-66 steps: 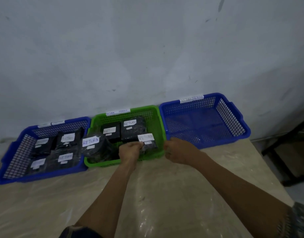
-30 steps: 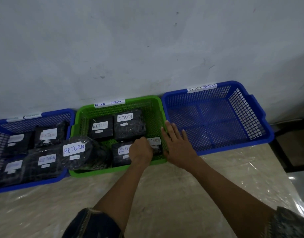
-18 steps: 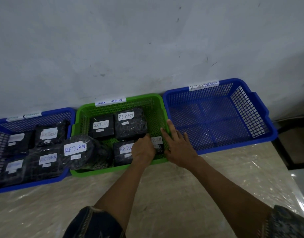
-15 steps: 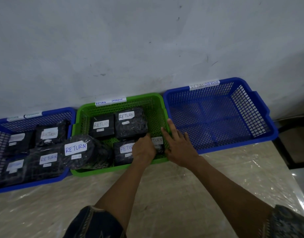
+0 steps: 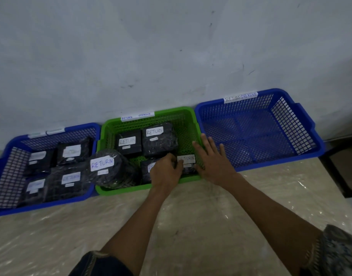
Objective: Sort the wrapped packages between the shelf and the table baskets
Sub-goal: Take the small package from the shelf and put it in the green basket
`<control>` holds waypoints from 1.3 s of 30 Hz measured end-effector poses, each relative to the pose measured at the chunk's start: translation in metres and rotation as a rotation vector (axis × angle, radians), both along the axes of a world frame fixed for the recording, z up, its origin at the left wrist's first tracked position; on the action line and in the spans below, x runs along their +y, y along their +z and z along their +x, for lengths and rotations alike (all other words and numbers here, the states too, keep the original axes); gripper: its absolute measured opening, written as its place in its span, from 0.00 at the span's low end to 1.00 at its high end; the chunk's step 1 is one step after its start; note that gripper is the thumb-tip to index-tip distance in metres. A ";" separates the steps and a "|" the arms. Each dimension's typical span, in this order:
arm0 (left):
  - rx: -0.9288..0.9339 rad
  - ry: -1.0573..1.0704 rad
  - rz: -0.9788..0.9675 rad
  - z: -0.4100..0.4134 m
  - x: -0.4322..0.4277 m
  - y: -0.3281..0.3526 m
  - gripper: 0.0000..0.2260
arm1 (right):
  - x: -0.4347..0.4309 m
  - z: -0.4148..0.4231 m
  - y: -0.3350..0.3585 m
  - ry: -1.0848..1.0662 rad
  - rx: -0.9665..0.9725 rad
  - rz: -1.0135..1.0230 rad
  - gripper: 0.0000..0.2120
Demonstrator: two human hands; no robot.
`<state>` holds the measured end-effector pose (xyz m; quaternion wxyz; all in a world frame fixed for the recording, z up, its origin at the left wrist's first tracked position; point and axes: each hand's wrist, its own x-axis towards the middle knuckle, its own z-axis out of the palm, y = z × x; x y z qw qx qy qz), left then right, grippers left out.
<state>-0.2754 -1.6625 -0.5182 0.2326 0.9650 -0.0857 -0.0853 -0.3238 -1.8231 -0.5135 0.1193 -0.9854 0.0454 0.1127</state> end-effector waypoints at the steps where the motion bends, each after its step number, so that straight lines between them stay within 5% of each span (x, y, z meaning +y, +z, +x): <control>1: -0.031 0.004 -0.011 -0.006 0.007 0.002 0.12 | 0.002 -0.001 0.004 -0.003 -0.002 0.002 0.35; 7: -0.009 -0.143 -0.140 -0.038 0.042 0.007 0.09 | 0.015 -0.021 0.036 0.070 0.011 -0.078 0.32; 16: 0.238 -0.210 -0.061 -0.090 0.098 0.075 0.21 | 0.035 -0.085 0.090 0.155 0.018 -0.198 0.20; 21: 0.101 -0.108 -0.112 -0.151 0.158 0.115 0.15 | 0.075 -0.136 0.111 0.188 0.194 -0.091 0.20; 27: 0.074 0.055 -0.166 -0.221 0.247 0.132 0.15 | 0.159 -0.180 0.121 0.320 0.365 -0.072 0.21; 34: 0.392 0.071 0.003 -0.284 0.387 0.135 0.23 | 0.288 -0.213 0.129 0.401 0.368 -0.090 0.21; 39: 0.345 0.128 -0.050 -0.328 0.511 0.130 0.23 | 0.404 -0.239 0.128 0.405 0.378 -0.116 0.20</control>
